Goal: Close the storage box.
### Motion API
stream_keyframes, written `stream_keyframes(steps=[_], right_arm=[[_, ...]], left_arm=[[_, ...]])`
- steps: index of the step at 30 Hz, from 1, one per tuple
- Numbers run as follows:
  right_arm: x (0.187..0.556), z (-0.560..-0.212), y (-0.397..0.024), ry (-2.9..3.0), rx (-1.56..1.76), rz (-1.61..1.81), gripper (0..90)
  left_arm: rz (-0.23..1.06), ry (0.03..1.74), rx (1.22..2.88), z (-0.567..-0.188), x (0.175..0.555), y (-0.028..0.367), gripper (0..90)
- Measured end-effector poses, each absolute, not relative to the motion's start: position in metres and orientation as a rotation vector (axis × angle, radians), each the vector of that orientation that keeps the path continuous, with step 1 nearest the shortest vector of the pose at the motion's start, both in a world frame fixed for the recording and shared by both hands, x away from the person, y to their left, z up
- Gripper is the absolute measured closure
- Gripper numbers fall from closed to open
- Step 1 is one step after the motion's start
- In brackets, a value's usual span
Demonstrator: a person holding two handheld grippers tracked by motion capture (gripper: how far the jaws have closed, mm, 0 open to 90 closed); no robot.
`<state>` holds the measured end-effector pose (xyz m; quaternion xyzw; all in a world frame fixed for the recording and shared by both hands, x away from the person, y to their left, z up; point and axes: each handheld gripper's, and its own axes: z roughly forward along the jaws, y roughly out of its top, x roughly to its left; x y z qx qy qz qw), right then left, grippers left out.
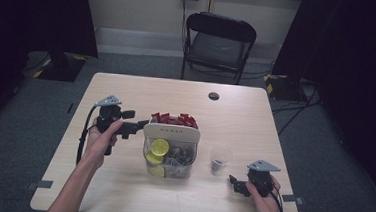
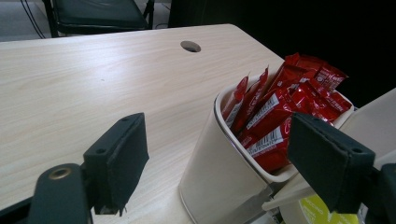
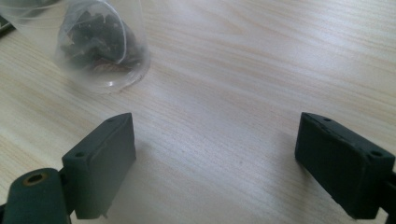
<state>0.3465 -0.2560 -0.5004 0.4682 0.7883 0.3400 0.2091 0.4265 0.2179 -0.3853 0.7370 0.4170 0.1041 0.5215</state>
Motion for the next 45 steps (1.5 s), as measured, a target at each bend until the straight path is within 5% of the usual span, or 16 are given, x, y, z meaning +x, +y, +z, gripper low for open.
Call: stream_keyframes(steps=[45], right_arm=[[0.344,-0.500,-0.256,2.192,1.304,0.946,11.8]], left_arm=[[0.169,0.899,1.894,-0.398,0.401,0.207,16.4]])
